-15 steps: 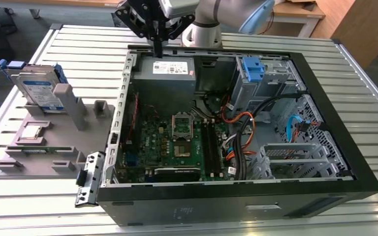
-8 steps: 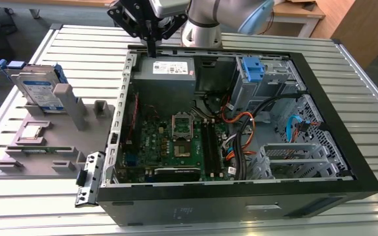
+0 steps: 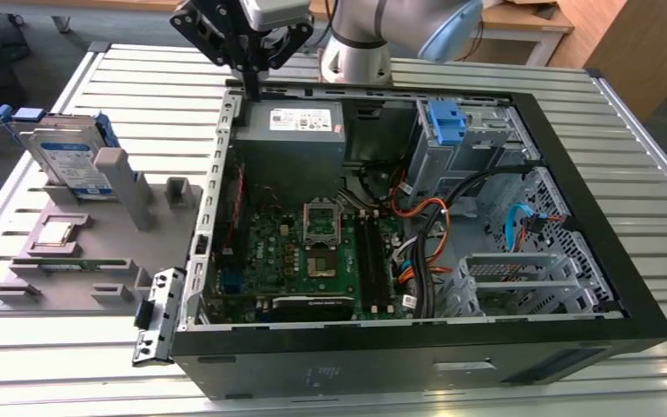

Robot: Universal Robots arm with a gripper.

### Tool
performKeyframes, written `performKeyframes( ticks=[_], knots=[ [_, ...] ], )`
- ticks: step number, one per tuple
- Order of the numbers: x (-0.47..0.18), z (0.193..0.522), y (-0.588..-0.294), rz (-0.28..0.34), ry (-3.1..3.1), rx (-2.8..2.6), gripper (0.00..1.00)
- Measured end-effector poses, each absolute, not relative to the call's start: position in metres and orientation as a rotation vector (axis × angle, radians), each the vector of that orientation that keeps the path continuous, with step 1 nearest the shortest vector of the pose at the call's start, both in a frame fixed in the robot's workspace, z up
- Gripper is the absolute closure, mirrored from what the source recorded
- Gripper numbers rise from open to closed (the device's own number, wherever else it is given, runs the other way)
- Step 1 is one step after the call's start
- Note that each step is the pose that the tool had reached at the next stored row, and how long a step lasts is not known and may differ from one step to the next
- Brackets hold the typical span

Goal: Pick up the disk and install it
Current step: 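Reach for the disk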

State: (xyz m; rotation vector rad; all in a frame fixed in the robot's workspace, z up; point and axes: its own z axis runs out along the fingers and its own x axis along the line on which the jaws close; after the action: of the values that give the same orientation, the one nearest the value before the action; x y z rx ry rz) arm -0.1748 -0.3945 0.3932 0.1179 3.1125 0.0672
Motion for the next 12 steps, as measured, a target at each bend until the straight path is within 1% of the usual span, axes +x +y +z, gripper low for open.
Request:
performKeyframes(
  ticks=[12],
  knots=[
    [-0.199,0.393,-0.394,0.067,3.112,0.118,0.89]
  ],
)
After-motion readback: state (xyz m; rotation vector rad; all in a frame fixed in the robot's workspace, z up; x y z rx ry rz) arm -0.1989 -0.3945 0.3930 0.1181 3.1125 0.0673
